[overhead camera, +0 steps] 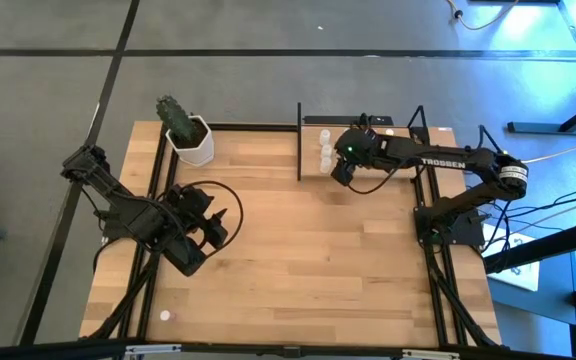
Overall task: Pick and place medicine bottles onto shelf by color
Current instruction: Put the pink pill bottle on the shelf aligned with the other pink pill bottles
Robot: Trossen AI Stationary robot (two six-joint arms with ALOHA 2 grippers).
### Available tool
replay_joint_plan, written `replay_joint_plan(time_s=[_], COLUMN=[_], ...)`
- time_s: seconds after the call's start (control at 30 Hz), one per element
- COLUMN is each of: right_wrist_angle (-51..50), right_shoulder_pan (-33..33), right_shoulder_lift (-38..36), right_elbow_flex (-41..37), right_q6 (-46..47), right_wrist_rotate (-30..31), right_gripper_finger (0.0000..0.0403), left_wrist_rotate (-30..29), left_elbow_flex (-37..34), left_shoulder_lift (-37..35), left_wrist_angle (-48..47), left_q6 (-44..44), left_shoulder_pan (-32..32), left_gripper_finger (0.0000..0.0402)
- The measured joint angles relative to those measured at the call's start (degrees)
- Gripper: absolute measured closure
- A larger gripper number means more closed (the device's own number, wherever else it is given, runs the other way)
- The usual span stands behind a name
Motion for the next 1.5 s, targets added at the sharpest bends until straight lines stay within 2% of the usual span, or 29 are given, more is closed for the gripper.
replay_joint_plan(time_s=[0.13, 0.4, 0.5, 0.63, 0.73, 0.8, 1.1, 1.23, 1.5], right_wrist_angle=[-4.0, -5.6, -5.4, -4.9, -4.5, -4.0, -2.8, -0.8, 0.5], right_shoulder_pan=[0.5, 5.8, 8.5, 11.5, 13.4, 14.6, 17.2, 17.2, 17.2], right_shoulder_lift=[-0.8, -9.0, -11.9, -14.2, -14.7, -14.7, -14.7, -14.7, -14.7], right_elbow_flex=[4.1, 9.6, 11.2, 12.2, 12.2, 12.2, 12.2, 12.2, 12.2], right_q6=[-0.5, -2.3, -4.5, -5.1, -5.1, -5.1, -8.7, -8.7, -9.2], right_wrist_rotate=[0.1, 4.9, 3.0, -3.1, -7.4, -9.0, -16.3, -18.7, -18.7], right_gripper_finger=[0.0196, 0.0196, 0.0196, 0.0196, 0.0196, 0.0196, 0.0196, 0.0196, 0.0196], left_wrist_rotate=[1.5, 13.5, 21.1, 33.9, 42.2, 45.7, 55.8, 56.5, 58.1], left_elbow_flex=[0.0, 0.0, 0.0, 0.0, 0.0, 0.0, 0.0, 0.0, 0.0], left_shoulder_lift=[0.0, 0.0, 0.0, 0.0, 0.0, 0.3, 6.3, 10.4, 17.5], left_wrist_angle=[-0.1, -0.1, 0.0, 2.3, 4.5, 6.3, 10.9, 12.9, 17.8], left_q6=[0.1, 4.9, 5.8, 5.0, 0.5, -3.3, -13.1, -14.9, -17.0], left_shoulder_pan=[0.0, -1.4, -2.8, -5.0, -6.9, -8.4, -16.3, -19.1, -23.3], left_gripper_finger=[0.0182, 0.0182, 0.0182, 0.0182, 0.0182, 0.0182, 0.0182, 0.0182, 0.0182])
